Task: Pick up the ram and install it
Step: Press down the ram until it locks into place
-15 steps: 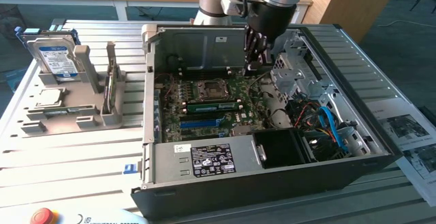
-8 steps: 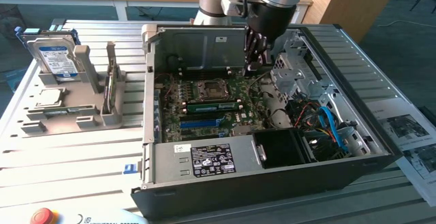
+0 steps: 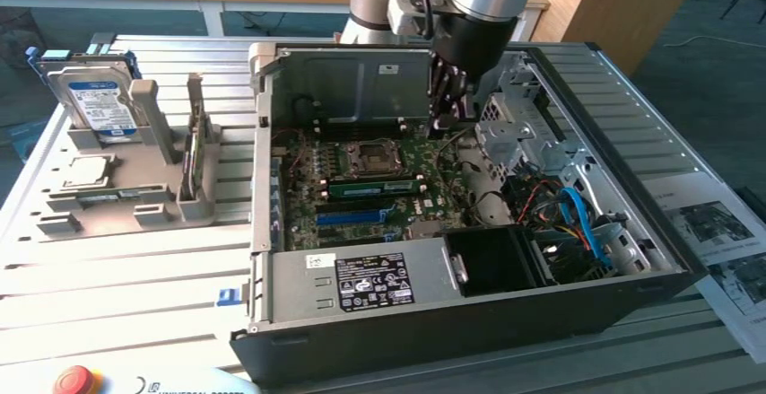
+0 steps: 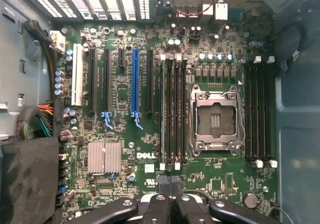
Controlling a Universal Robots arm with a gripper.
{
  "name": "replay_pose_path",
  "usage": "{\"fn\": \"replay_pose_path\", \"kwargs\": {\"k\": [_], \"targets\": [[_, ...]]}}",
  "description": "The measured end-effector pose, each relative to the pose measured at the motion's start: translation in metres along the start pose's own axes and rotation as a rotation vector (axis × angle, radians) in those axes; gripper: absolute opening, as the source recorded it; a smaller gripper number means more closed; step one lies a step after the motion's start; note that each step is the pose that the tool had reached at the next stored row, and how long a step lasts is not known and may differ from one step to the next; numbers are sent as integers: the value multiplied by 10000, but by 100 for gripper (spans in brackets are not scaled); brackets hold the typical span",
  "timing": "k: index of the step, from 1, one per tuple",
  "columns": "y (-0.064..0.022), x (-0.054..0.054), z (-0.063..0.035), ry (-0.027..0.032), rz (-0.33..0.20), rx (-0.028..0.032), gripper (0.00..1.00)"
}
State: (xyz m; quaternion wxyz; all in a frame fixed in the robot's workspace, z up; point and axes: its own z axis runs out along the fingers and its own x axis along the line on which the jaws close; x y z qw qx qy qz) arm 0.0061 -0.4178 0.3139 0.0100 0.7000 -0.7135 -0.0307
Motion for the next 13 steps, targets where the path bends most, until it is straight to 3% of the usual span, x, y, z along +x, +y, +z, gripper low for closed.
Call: {"fn": "replay_pose_path", "kwargs": {"k": [13], "targets": [[-10, 5, 165, 1, 0, 0, 11]]}}
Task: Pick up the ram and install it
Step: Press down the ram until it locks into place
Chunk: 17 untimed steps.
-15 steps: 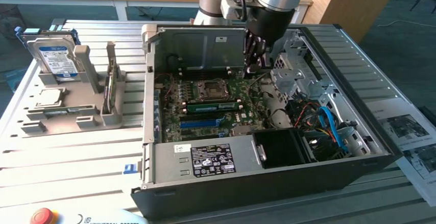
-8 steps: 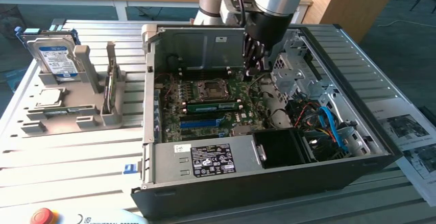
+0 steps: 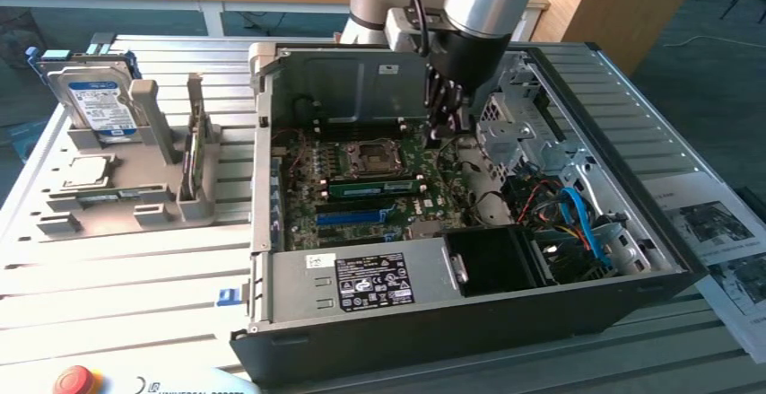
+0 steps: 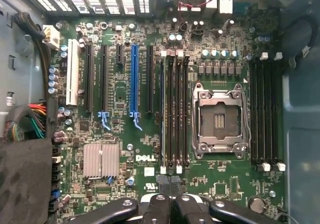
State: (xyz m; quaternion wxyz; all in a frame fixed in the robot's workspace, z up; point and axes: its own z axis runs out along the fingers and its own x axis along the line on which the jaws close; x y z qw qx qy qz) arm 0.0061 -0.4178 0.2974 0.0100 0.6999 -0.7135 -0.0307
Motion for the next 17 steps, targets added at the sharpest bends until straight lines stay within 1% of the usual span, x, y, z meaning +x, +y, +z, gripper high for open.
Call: {"fn": "replay_pose_path", "kwargs": {"k": [17], "targets": [[-12, 6, 204, -1, 0, 0, 11]]}}
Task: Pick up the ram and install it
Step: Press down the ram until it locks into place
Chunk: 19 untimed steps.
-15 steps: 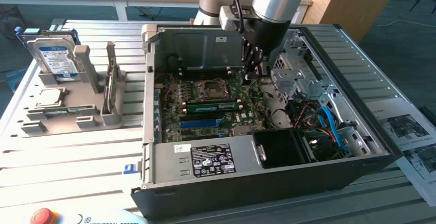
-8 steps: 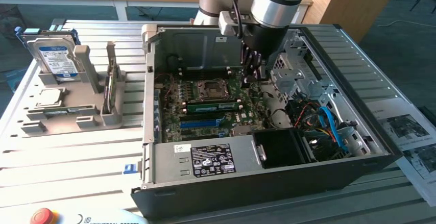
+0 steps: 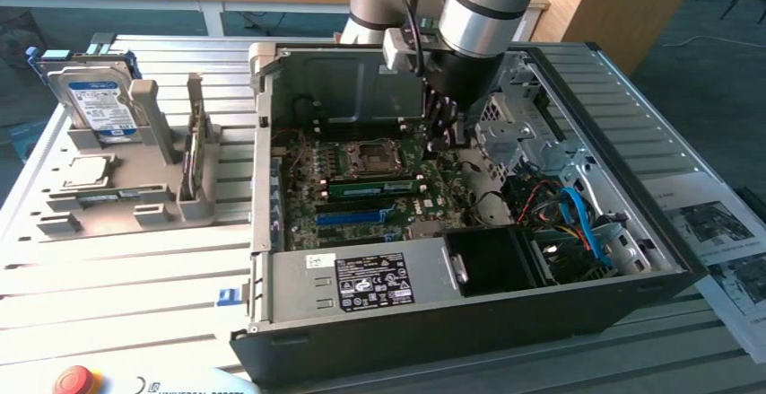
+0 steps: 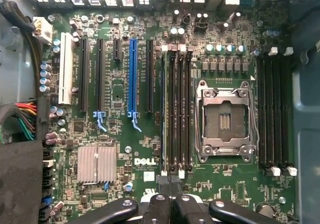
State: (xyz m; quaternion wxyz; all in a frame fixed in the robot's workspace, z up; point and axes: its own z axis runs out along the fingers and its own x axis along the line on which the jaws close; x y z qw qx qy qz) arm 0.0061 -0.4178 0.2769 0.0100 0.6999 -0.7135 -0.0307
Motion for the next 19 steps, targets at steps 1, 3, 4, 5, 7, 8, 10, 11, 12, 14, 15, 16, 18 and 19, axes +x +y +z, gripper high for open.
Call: {"fn": "replay_pose_path", "kwargs": {"k": [1, 3, 4, 5, 7, 8, 10, 11, 12, 14, 15, 16, 18, 19], "targets": [[-1, 0, 13, 0, 0, 0, 11], [-2, 1, 38, 0, 0, 0, 11], [-3, 1, 52, 0, 0, 0, 11], [-4, 2, 66, 0, 0, 0, 11], [-6, 2, 93, -1, 0, 0, 11], [-6, 3, 107, 0, 0, 0, 11], [-8, 4, 135, 0, 0, 0, 11], [-9, 4, 151, 0, 0, 0, 11], [-10, 5, 166, 0, 0, 0, 11], [-11, 6, 196, 0, 0, 0, 11], [-12, 6, 211, 1, 0, 0, 11], [-13, 6, 226, 0, 0, 0, 11], [-15, 7, 257, 0, 0, 0, 11], [-16, 8, 270, 0, 0, 0, 11]]}}
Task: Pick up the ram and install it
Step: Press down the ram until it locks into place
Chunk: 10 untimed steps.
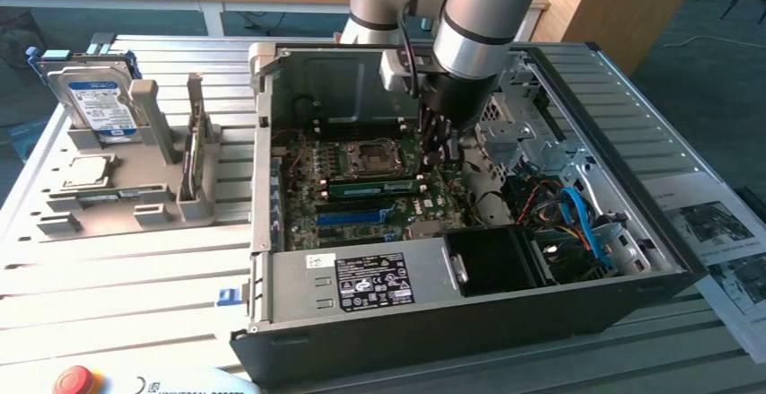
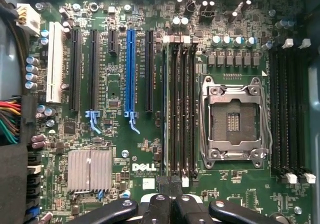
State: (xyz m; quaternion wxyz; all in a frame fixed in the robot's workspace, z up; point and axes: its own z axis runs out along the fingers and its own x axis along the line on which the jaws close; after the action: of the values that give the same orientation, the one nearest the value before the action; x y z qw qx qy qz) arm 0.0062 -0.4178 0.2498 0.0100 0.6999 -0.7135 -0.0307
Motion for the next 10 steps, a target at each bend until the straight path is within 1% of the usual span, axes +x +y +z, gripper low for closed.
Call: {"fn": "replay_pose_path", "kwargs": {"k": [2, 8, 10], "targets": [[-1, 0, 19, -1, 0, 0, 11], [-1, 1, 19, 0, 0, 0, 11], [-1, -14, 30, -4, 3, 1, 11]]}}
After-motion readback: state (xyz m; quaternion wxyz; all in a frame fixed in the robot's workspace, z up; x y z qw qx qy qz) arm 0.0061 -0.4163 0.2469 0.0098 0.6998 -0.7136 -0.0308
